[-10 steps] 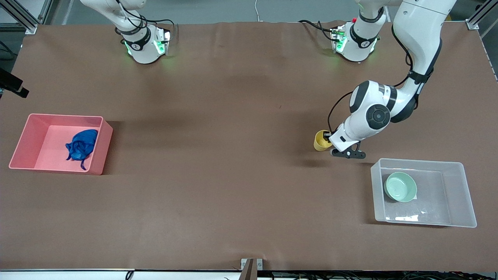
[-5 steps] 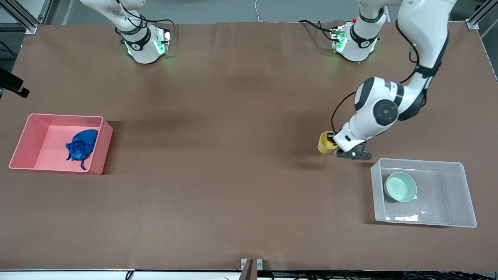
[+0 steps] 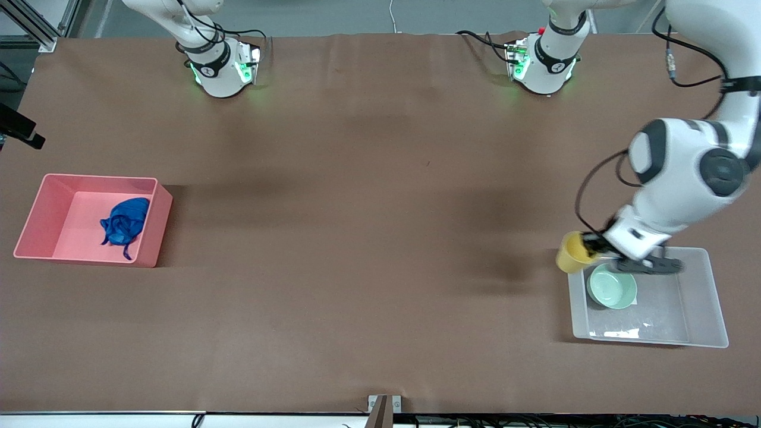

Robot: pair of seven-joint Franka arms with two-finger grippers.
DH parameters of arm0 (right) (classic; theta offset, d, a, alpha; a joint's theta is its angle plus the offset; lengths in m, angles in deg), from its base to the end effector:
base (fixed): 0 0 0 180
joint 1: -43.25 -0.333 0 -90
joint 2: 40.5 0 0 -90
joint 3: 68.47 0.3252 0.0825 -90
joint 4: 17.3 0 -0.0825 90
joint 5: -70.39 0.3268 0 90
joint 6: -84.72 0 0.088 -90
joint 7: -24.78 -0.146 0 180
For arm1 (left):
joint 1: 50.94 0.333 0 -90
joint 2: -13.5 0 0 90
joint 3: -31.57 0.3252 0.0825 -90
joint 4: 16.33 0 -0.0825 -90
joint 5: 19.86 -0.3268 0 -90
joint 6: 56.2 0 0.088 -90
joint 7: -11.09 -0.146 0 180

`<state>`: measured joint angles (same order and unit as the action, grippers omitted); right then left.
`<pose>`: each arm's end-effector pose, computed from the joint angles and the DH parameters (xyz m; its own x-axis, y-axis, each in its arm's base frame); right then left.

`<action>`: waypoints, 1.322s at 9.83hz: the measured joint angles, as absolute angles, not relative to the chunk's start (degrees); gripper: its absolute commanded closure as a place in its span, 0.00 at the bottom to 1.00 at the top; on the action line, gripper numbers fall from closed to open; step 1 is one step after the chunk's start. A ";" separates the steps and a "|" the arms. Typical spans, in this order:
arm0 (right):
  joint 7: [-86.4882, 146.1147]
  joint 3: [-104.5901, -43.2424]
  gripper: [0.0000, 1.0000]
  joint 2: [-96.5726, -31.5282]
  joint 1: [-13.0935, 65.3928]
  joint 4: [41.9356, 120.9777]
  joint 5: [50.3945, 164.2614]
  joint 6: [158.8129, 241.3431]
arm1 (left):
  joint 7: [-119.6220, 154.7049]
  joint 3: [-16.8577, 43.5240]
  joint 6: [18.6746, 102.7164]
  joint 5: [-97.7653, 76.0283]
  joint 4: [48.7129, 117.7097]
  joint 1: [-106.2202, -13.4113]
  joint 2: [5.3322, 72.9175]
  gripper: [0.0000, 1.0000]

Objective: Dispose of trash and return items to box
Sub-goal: 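Carry the yellow cup into the clear bin and set it in the bowl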

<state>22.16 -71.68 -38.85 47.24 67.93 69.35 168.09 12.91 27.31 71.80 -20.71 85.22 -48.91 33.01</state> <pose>0.4719 -0.0629 0.6326 0.9850 -0.1726 -0.0029 -0.1725 -0.9849 0.0166 0.6135 -0.0192 0.3802 0.9926 -0.0088 0.1214 -0.0108 -0.9998 0.0160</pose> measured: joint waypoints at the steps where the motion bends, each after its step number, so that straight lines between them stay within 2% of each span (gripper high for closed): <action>1: 22.16 -71.69 0.00 -38.85 47.24 67.93 69.35 168.07 | 11.15 29.36 71.79 -20.71 82.23 -48.73 35.44 1.00; 3: 22.16 -71.69 0.00 -38.85 47.24 67.93 69.35 168.03 | 7.31 32.10 71.73 -20.48 79.35 -48.73 40.35 1.00; 6: 22.16 -71.71 0.00 -38.85 47.24 67.93 69.35 168.01 | -2.59 36.88 71.84 -14.14 78.56 -48.68 45.81 0.98; 7: 22.16 -71.75 0.00 -38.85 47.25 67.93 69.35 168.01 | -4.08 37.72 71.86 -13.12 78.47 -48.64 46.84 0.93; 8: 22.16 -71.77 0.00 -38.85 47.25 67.93 69.35 168.00 | -4.41 37.87 71.87 -12.99 78.41 -48.66 47.50 0.53; 9: 22.16 -71.78 0.00 -38.85 47.25 67.93 69.35 168.00 | -4.41 37.86 71.87 -12.99 78.32 -48.76 47.81 0.01; 13: 22.16 -71.82 0.00 -38.85 47.26 67.92 69.35 167.97 | -4.26 37.81 71.87 -12.95 75.91 -49.16 46.09 0.00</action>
